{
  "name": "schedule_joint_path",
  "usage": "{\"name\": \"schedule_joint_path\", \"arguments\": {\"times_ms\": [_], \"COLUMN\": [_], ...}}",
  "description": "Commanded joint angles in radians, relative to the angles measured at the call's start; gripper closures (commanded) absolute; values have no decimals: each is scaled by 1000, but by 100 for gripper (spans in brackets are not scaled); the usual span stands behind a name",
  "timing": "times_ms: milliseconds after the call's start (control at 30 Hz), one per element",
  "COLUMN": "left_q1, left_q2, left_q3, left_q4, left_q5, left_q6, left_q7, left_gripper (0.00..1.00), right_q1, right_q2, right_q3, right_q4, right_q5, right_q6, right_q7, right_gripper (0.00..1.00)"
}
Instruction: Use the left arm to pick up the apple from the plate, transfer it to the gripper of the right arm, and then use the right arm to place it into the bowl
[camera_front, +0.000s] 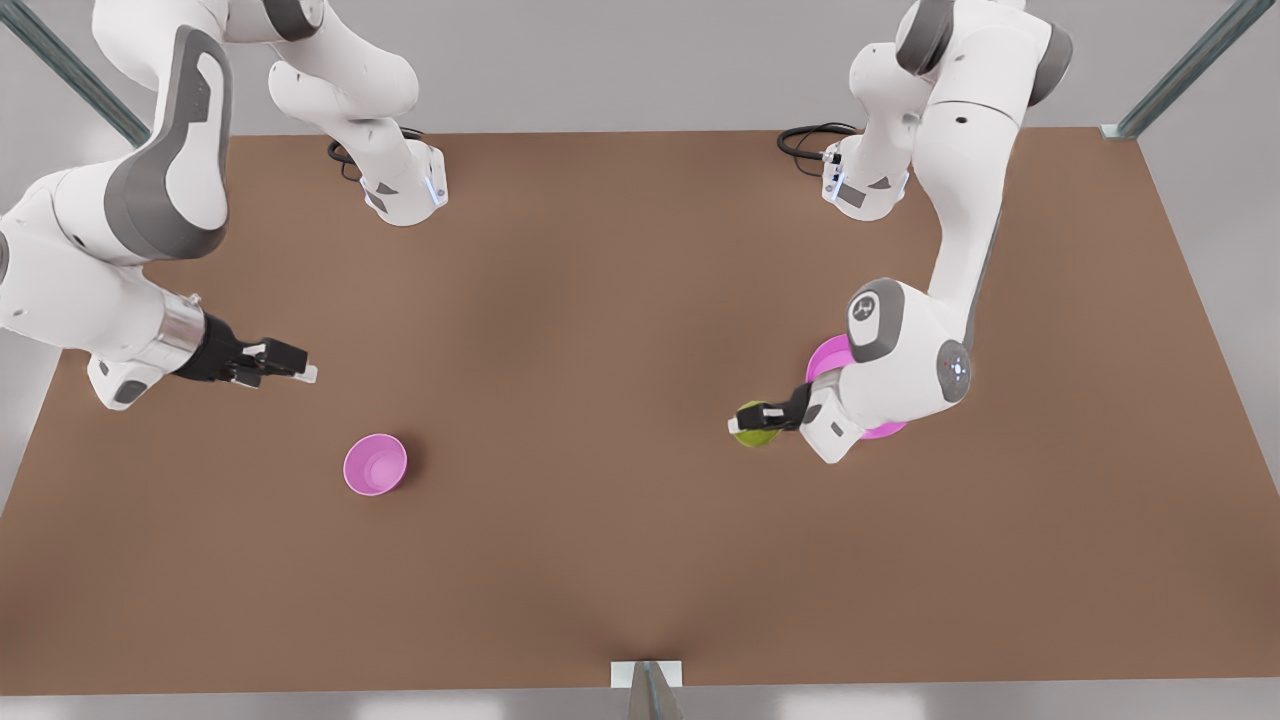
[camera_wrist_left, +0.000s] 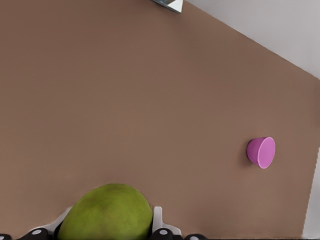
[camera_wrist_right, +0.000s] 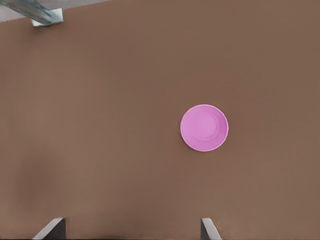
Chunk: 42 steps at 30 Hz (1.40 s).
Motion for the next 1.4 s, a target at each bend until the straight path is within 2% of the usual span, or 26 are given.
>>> {"name": "schedule_joint_path", "arguments": {"times_ms": [0,67,200,300,333,400,433,533,700,933,1133,1367], "left_q1": [-8,-51,-88,-123,-123,-160,-181,-203,-255,-258,-258,-263], "left_q2": [26,73,155,228,282,332,365,420,507,507,507,507], "left_q3": [-8,-14,-61,-77,-115,-144,-143,-141,-163,-164,-166,-169], "left_q4": [11,21,111,231,294,379,429,524,584,584,584,584], "left_q5": [-281,-521,-777,-783,-798,-800,-800,-800,-802,-802,-800,-800], "left_q6": [84,130,199,221,233,307,337,385,455,463,463,477], "left_q7": [1170,1537,2069,2258,2333,2404,2407,2438,2494,2494,2493,2493], "left_gripper": [29,29,29,29,29,29,29,29,29,28,28,28], "right_q1": [-8,-9,-9,-6,-14,-13,-6,4,67,87,106,121], "right_q2": [36,90,212,318,350,378,406,521,538,576,574,577], "right_q3": [2,1,2,13,36,88,88,128,145,145,137,145], "right_q4": [1,1,-74,-71,-67,-67,-44,99,93,96,96,78], "right_q5": [331,498,841,975,1022,1110,1147,1153,1245,1286,1193,1190], "right_q6": [12,12,11,-5,-5,-5,-5,7,76,135,236,231], "right_q7": [-7,-119,-452,-694,-795,-848,-882,-886,-914,-944,-960,-951], "right_gripper": [0,0,0,0,0,0,0,0,0,0,0,0]}}
